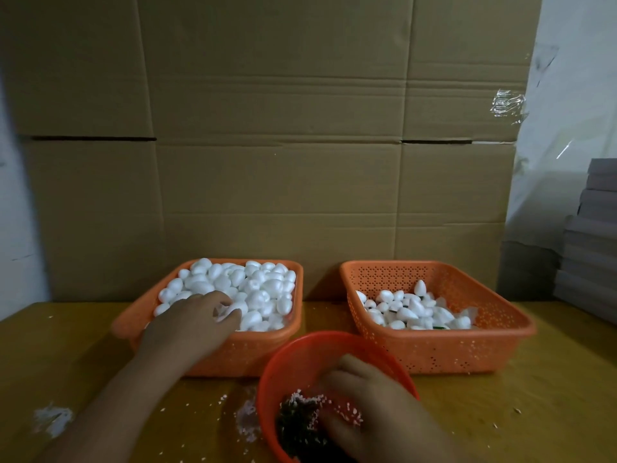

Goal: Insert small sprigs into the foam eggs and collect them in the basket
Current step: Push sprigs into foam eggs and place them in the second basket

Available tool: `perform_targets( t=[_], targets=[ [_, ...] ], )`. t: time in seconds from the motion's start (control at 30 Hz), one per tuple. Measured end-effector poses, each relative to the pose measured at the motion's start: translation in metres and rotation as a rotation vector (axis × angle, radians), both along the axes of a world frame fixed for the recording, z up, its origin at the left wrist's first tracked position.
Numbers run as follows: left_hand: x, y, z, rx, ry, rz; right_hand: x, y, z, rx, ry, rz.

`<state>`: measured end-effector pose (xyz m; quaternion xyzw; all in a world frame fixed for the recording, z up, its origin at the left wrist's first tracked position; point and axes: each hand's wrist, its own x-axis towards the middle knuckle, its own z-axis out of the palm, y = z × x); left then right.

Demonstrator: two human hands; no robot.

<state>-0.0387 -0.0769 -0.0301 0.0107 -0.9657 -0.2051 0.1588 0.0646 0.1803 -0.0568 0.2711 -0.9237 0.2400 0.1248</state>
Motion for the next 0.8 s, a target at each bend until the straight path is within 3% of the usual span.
perform_targets(
  t=[0.1, 0.3, 0.57, 0.67, 0.8],
  targets=[
    [0.0, -0.002, 0.001, -0.024, -0.026, -0.005, 0.0, -0.001, -0.002, 0.166, -0.145, -0.007],
    [0.0, -0.003, 0.001, -0.013, -0.05, -0.012, -0.002, 0.001, 0.0, 0.229, -0.214, 0.029],
    [0.0, -0.001, 0.0, 0.15, 0.038, -0.05, -0.004, 0.001, 0.002, 0.247, -0.241, 0.053],
    [0.001, 0.003, 0.004, 0.348, 0.096, -0.177, -0.005, 0.001, 0.002, 0.244, -0.25, 0.058],
    [0.023, 0.031, 0.024, 0.956, 0.026, -0.482, -0.006, 0.001, 0.002, 0.254, -0.241, 0.065]
  ],
)
